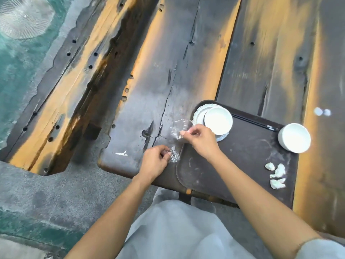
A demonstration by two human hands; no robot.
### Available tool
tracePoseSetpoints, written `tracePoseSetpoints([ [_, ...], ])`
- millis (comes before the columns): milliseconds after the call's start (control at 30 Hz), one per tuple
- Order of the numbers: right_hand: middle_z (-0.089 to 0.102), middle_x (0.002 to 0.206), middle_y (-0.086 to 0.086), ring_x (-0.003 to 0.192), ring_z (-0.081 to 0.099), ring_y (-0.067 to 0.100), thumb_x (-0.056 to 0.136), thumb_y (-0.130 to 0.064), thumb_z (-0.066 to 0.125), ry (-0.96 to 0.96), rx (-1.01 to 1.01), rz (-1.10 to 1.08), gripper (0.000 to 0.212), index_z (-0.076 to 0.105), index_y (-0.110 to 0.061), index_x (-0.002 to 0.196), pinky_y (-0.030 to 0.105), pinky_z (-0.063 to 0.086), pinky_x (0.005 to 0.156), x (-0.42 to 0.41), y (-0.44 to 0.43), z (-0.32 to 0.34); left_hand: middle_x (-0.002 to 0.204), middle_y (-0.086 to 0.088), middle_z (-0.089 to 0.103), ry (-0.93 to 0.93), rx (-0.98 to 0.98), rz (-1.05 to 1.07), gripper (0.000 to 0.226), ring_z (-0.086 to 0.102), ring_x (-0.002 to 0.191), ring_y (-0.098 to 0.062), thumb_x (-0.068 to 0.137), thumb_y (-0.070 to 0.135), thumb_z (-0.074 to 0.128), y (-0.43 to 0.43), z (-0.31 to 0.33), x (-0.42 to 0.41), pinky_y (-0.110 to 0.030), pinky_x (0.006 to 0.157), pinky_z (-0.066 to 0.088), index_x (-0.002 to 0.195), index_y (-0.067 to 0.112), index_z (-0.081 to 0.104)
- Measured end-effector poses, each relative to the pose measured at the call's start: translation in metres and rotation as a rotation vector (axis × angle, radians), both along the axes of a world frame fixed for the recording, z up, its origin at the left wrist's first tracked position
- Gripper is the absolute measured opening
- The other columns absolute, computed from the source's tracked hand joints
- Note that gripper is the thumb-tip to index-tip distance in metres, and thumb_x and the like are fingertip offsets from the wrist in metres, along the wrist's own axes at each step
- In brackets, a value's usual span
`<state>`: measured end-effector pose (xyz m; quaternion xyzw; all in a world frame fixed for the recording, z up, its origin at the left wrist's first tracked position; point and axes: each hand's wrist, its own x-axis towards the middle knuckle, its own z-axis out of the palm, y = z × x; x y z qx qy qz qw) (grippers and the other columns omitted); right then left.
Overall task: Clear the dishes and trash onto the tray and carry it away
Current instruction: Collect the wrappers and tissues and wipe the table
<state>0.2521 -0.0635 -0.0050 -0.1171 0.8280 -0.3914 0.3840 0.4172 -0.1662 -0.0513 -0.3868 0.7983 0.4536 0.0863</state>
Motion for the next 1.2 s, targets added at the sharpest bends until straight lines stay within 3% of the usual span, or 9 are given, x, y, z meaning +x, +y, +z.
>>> tracePoseSetpoints([
  [67, 0.074, 0.082, -0.001, 0.064, 0.063, 0.006, 0.075, -0.037, 0.084, -0.044, -0.031, -0.120, 0.037, 0.055, -0.021, 0.089, 0.026, 0.048, 0.064, 0.002, 0.027, 0.009, 0.071, 0.009, 0.069, 0.009, -0.012, -0.090, 0.020, 0.067, 0.074, -0.017, 0.090, 0.026, 0.067, 0.011, 0.001, -0.016, -0.031, 0.076, 0.052, 0.107, 0.019, 0.073],
  [200, 0.075, 0.078, -0.010, 0.073, 0.070, 0.001, 0.075, -0.041, 0.082, -0.037, 0.061, -0.264, 0.051, 0.053, -0.028, 0.114, 0.032, 0.055, 0.076, 0.008, 0.079, 0.009, 0.077, 0.010, 0.066, -0.042, -0.082, -0.304, 0.016, 0.066, 0.088, -0.023, 0.089, 0.027, 0.064, 0.034, -0.004, -0.046, -0.038, 0.078, 0.054, 0.103, 0.021, 0.069],
  [300, 0.075, 0.084, -0.012, 0.082, 0.070, 0.006, 0.082, -0.040, 0.073, -0.038, 0.133, -0.280, 0.040, 0.054, -0.035, 0.117, 0.038, 0.056, 0.083, 0.017, 0.111, -0.003, 0.091, 0.003, 0.070, -0.091, -0.152, -0.435, 0.022, 0.062, 0.099, -0.023, 0.092, 0.028, 0.061, 0.048, -0.009, -0.065, -0.039, 0.081, 0.054, 0.112, 0.021, 0.066],
  [433, 0.073, 0.087, -0.012, 0.094, 0.067, 0.012, 0.088, -0.033, 0.060, -0.068, 0.178, -0.291, 0.029, 0.057, -0.032, 0.117, 0.030, 0.052, 0.080, 0.023, 0.123, -0.013, 0.100, -0.004, 0.066, -0.114, -0.270, -0.439, 0.022, 0.056, 0.103, -0.026, 0.094, 0.031, 0.058, 0.055, -0.012, -0.075, -0.039, 0.088, 0.049, 0.111, 0.017, 0.060],
  [533, 0.070, 0.090, -0.011, 0.086, 0.066, 0.008, 0.087, -0.032, 0.063, -0.043, 0.176, -0.278, 0.018, 0.060, -0.033, 0.105, 0.021, 0.044, 0.070, 0.021, 0.114, -0.012, 0.104, -0.006, 0.066, -0.071, -0.262, -0.409, 0.030, 0.056, 0.104, -0.027, 0.092, 0.035, 0.061, 0.055, -0.015, -0.072, -0.040, 0.090, 0.048, 0.114, 0.015, 0.058],
  [667, 0.070, 0.088, -0.009, 0.080, 0.068, 0.005, 0.083, -0.034, 0.069, -0.041, 0.151, -0.269, 0.021, 0.062, -0.032, 0.103, 0.022, 0.049, 0.076, 0.023, 0.099, -0.017, 0.121, -0.004, 0.065, 0.026, -0.157, -0.358, 0.054, 0.053, 0.115, -0.027, 0.086, 0.031, 0.071, 0.047, -0.014, -0.063, -0.038, 0.100, 0.044, 0.135, 0.016, 0.055],
  [767, 0.070, 0.084, -0.008, 0.081, 0.068, 0.007, 0.084, -0.033, 0.069, -0.032, 0.191, -0.239, 0.019, 0.062, -0.031, 0.101, 0.027, 0.051, 0.080, 0.030, 0.091, -0.028, 0.131, -0.002, 0.060, 0.074, -0.152, -0.382, 0.062, 0.049, 0.122, -0.026, 0.082, 0.023, 0.075, 0.037, -0.007, -0.054, -0.034, 0.105, 0.040, 0.140, 0.017, 0.053],
  [1000, 0.061, 0.096, 0.006, 0.095, 0.058, 0.025, 0.088, -0.030, 0.064, 0.114, 0.343, -0.100, 0.028, 0.059, -0.015, 0.110, 0.039, 0.049, 0.088, 0.044, 0.078, -0.041, 0.131, -0.001, 0.060, 0.145, -0.191, -0.333, 0.047, 0.054, 0.122, -0.023, 0.090, 0.014, 0.060, 0.027, 0.007, -0.032, -0.037, 0.105, 0.043, 0.136, 0.014, 0.056],
  [1200, 0.056, 0.131, 0.008, 0.119, 0.056, 0.025, 0.088, -0.040, 0.064, 0.047, 0.328, -0.169, 0.066, 0.043, -0.014, 0.144, 0.039, 0.045, 0.102, 0.042, 0.090, -0.033, 0.124, -0.002, 0.064, 0.204, -0.275, -0.339, 0.039, 0.057, 0.116, -0.024, 0.093, 0.017, 0.057, 0.035, 0.019, -0.035, -0.041, 0.098, 0.048, 0.132, 0.013, 0.059],
])
